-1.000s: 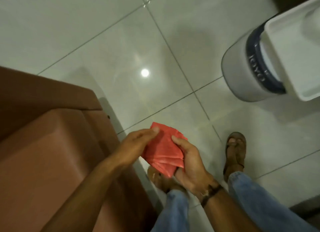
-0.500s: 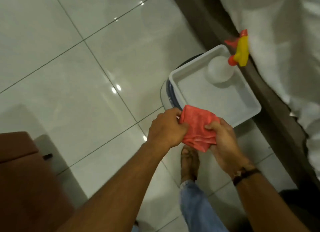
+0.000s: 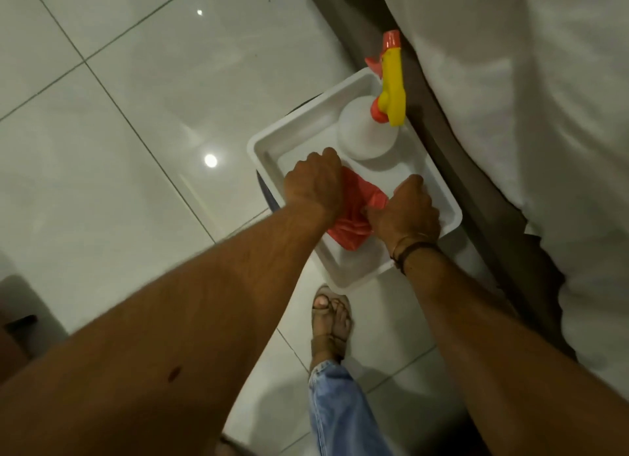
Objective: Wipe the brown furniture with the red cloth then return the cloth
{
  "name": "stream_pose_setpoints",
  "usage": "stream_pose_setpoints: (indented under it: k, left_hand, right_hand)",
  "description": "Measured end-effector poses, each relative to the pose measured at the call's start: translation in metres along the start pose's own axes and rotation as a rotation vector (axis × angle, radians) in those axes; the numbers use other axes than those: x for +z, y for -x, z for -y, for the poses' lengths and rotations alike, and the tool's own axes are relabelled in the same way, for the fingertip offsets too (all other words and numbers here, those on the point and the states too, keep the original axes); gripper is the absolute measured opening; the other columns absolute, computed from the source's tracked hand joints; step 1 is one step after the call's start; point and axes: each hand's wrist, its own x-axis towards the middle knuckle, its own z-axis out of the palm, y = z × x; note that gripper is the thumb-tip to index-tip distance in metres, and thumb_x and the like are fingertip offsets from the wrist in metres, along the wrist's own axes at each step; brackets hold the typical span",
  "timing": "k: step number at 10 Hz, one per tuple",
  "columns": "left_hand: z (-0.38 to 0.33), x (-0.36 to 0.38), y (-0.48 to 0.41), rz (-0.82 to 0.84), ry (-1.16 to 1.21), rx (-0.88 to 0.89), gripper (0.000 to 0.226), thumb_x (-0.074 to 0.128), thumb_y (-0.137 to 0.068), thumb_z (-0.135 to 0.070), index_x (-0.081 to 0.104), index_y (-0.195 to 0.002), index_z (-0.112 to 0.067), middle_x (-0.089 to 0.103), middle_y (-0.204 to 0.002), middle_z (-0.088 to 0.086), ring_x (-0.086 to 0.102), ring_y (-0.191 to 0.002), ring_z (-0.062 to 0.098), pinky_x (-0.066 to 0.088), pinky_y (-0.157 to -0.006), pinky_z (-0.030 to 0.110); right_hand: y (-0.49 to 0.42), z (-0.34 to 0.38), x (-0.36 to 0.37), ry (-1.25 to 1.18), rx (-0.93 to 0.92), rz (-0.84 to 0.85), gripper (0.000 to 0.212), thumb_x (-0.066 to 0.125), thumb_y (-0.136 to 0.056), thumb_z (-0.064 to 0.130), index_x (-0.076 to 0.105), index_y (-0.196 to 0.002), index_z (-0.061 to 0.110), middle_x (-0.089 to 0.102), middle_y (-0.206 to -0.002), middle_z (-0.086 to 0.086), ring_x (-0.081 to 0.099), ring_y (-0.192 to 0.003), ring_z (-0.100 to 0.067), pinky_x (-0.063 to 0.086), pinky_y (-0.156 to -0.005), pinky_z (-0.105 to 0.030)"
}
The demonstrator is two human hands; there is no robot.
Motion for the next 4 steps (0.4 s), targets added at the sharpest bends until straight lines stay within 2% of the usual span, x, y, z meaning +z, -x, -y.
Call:
stream_pose_setpoints:
  k: [1, 2, 3, 4]
  left_hand:
    - [0.006, 0.006, 0.004, -0.136, 0.028, 0.006, 0.034, 0.061, -0.101, -0.021, 0.051, -0.131, -0.006, 0.066, -0.123, 0.02, 0.068, -0.105, 0.038, 0.049, -0.08, 0.044]
    - [0.009, 0.001, 0.02, -0.195, 0.092, -0.012, 0.033, 0.062, -0.101, -0.023, 0.052, -0.13, -0.009, 0.066, -0.123, 0.017, 0.07, -0.105, 0.038, 0.054, -0.079, 0.047]
    - [0.019, 0.002, 0.052, -0.271, 0.182, -0.025, 0.028, 0.063, -0.099, -0.018, 0.056, -0.125, -0.01, 0.068, -0.119, 0.015, 0.072, -0.103, 0.038, 0.053, -0.073, 0.047]
    - [0.062, 0.016, 0.134, -0.411, 0.367, -0.123, 0.029, 0.065, -0.097, -0.027, 0.062, -0.123, -0.014, 0.072, -0.119, 0.012, 0.071, -0.103, 0.034, 0.057, -0.075, 0.046]
  right_hand:
    - [0.005, 0.002, -0.001, 0.11, -0.085, -0.03, 0.076, 0.087, -0.08, 0.039, 0.047, -0.137, 0.008, 0.067, -0.134, -0.018, 0.066, -0.121, -0.044, 0.055, -0.095, -0.052]
    - [0.015, 0.005, 0.001, 0.231, -0.143, -0.025, 0.067, 0.081, -0.086, 0.039, 0.047, -0.135, 0.009, 0.068, -0.13, -0.02, 0.067, -0.118, -0.045, 0.053, -0.091, -0.05]
    - [0.042, 0.016, -0.008, 0.221, -0.2, -0.024, 0.055, 0.075, -0.09, 0.037, 0.05, -0.131, 0.011, 0.07, -0.124, -0.017, 0.067, -0.11, -0.041, 0.049, -0.085, -0.045]
    - [0.112, 0.036, -0.024, 0.128, -0.342, -0.01, 0.038, 0.073, -0.089, 0.041, 0.058, -0.115, 0.018, 0.067, -0.108, -0.005, 0.063, -0.097, -0.031, 0.045, -0.085, -0.038]
